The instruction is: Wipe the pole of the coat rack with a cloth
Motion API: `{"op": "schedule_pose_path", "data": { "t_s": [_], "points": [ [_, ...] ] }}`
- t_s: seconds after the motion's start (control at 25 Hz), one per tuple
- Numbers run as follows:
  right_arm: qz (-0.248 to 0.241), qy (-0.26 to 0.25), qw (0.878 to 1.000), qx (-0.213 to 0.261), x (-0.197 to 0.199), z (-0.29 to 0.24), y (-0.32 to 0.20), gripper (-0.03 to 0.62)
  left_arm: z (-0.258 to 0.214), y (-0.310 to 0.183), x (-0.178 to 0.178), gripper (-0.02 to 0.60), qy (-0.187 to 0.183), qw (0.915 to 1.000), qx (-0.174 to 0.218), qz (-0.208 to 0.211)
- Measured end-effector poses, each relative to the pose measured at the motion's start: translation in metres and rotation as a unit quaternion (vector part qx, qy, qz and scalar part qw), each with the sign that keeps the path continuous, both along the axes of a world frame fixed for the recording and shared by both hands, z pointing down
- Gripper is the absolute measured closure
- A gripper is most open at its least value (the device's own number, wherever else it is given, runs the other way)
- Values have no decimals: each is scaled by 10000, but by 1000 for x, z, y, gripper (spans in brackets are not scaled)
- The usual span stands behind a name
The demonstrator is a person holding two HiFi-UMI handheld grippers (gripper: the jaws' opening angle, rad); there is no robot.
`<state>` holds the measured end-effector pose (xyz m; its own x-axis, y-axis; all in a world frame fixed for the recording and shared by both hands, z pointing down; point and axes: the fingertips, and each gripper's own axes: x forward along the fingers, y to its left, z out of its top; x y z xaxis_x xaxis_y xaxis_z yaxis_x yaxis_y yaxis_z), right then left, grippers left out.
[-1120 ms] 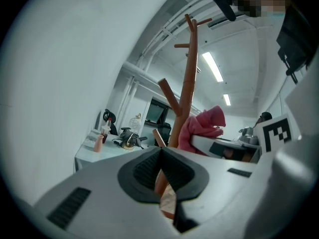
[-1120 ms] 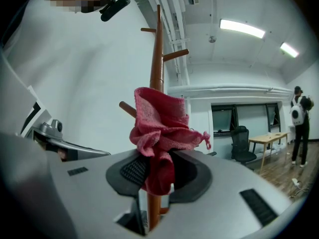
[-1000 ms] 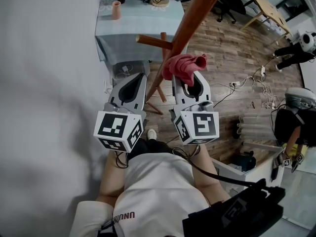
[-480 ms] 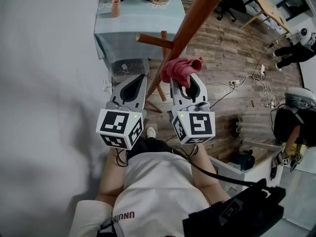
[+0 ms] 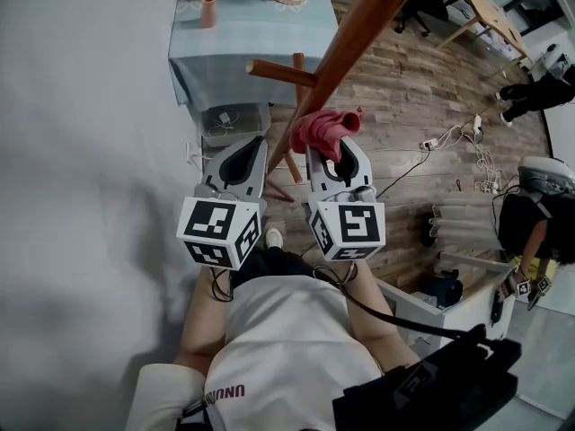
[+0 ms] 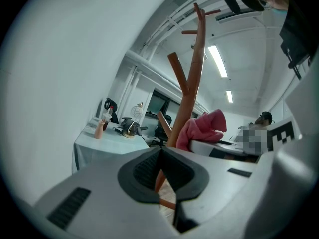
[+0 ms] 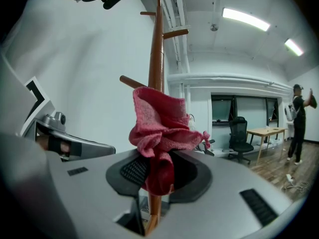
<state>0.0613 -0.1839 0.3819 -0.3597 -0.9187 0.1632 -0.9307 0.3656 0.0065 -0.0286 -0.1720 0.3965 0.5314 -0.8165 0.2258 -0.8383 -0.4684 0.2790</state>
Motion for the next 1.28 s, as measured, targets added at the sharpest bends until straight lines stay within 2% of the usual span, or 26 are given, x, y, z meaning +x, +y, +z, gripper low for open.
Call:
{"op": "schedule_pose_path", "data": {
  "t_s": [0.56, 1.28],
  "points": [
    [-1, 132, 9996, -266, 0, 26, 2, 484, 15, 4, -1, 568, 42, 9998, -183, -77],
    [-19, 296, 9959, -850, 2, 68, 8, 484, 28, 13, -3, 568, -11, 9993, -354, -148]
  ]
}}
